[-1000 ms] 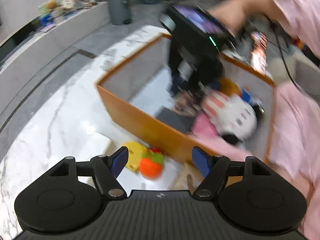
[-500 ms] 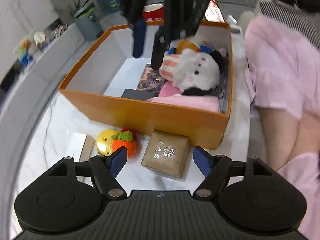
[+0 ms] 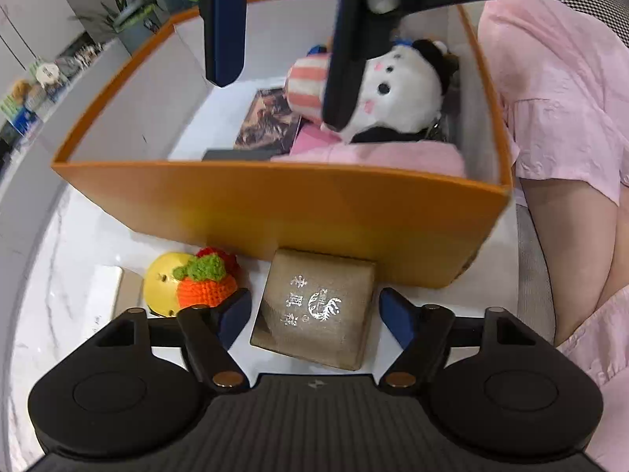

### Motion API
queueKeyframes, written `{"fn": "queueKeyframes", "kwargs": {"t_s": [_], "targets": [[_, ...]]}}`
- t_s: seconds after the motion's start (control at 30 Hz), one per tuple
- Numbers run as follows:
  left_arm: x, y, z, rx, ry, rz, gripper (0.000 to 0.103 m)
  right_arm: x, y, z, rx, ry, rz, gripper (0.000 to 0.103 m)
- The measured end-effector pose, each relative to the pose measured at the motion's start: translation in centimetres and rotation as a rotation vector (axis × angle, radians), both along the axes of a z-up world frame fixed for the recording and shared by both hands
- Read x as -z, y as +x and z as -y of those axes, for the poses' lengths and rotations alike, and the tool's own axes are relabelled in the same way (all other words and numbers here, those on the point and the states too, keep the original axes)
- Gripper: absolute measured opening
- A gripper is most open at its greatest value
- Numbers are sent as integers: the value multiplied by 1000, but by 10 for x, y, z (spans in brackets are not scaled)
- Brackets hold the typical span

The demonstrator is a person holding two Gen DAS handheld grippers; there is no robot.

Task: Organize objects
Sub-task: 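Withdraw both grippers and grasp the small tan cardboard box with the left gripper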

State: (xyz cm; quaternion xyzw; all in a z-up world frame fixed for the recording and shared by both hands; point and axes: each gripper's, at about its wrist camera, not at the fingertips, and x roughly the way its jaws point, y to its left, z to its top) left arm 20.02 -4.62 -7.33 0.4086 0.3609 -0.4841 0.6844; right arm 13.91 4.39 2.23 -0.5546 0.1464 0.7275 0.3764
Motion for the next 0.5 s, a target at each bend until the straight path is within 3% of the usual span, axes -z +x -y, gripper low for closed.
{"fn": "queueKeyframes", "kwargs": {"t_s": [0.13,0.17,0.3,0.5], "targets": [[3,10,-1,-12,-8,-60,80,2,-5,-8,-41,-2,-14,51],[3,12,-2,-17,-14,-72,80,4,-6,-10,-24,164,243,51],[2,16,-9,-66,-38,-105,76,2,-15,-24,-64,161,251,54],[-2,18,-39,-158,-11,-130,75,12,-35,-55,-84,124,289,51]]}}
